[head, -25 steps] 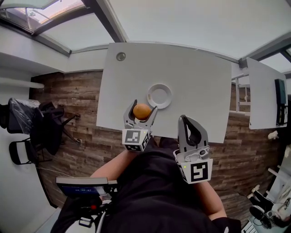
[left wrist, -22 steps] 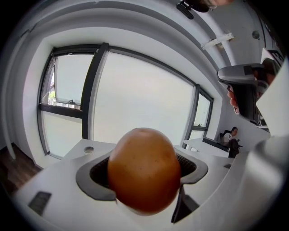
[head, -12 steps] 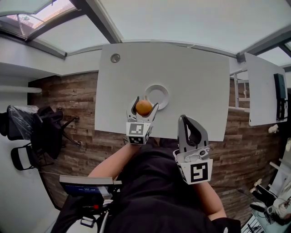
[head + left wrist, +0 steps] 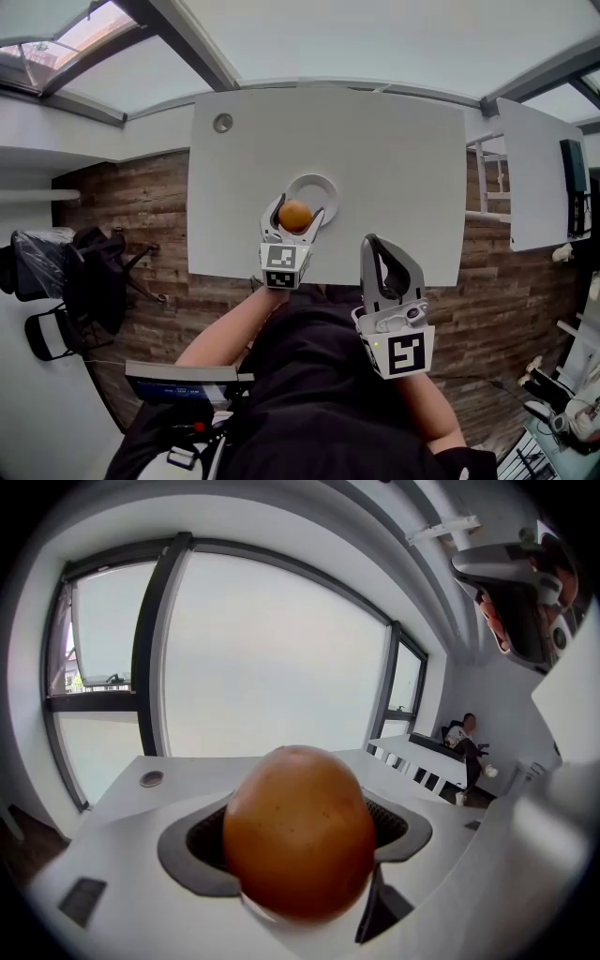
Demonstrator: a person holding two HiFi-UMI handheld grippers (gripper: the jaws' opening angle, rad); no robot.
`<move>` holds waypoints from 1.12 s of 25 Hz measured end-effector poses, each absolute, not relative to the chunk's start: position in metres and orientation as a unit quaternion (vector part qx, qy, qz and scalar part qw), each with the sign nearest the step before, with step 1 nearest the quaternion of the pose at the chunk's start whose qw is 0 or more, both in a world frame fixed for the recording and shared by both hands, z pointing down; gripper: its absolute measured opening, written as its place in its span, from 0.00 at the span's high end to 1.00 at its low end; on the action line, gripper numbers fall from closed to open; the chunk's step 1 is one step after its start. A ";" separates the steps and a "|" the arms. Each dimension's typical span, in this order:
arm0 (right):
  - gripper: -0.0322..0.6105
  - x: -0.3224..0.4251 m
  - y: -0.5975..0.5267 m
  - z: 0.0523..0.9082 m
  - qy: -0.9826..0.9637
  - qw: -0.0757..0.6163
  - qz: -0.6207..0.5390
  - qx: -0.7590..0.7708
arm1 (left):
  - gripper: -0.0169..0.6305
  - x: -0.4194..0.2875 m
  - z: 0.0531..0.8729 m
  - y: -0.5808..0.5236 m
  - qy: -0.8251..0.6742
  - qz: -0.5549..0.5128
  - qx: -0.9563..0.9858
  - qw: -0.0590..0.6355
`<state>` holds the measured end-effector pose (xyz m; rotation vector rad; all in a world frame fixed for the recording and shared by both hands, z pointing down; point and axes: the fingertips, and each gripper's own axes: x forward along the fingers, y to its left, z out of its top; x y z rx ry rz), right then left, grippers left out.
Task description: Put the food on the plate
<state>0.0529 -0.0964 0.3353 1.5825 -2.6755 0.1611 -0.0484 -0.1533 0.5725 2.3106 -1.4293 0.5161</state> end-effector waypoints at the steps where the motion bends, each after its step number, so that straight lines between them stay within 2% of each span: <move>1: 0.95 0.054 -0.097 0.336 -0.860 0.016 0.053 0.508 | 0.39 -0.046 0.579 -0.153 -0.504 0.187 0.822 0.187; 13: 0.95 0.070 -0.097 0.340 -0.856 0.016 0.059 0.513 | 0.39 -0.042 0.613 -0.157 -0.500 0.238 0.806 0.210; 20: 0.95 0.077 -0.092 0.342 -0.855 0.020 0.058 0.515 | 0.39 -0.026 0.641 -0.143 -0.449 0.286 0.818 0.219; 28: 0.95 0.089 -0.089 0.344 -0.856 0.025 0.052 0.514 | 0.39 -0.016 0.667 -0.145 -0.443 0.300 0.822 0.194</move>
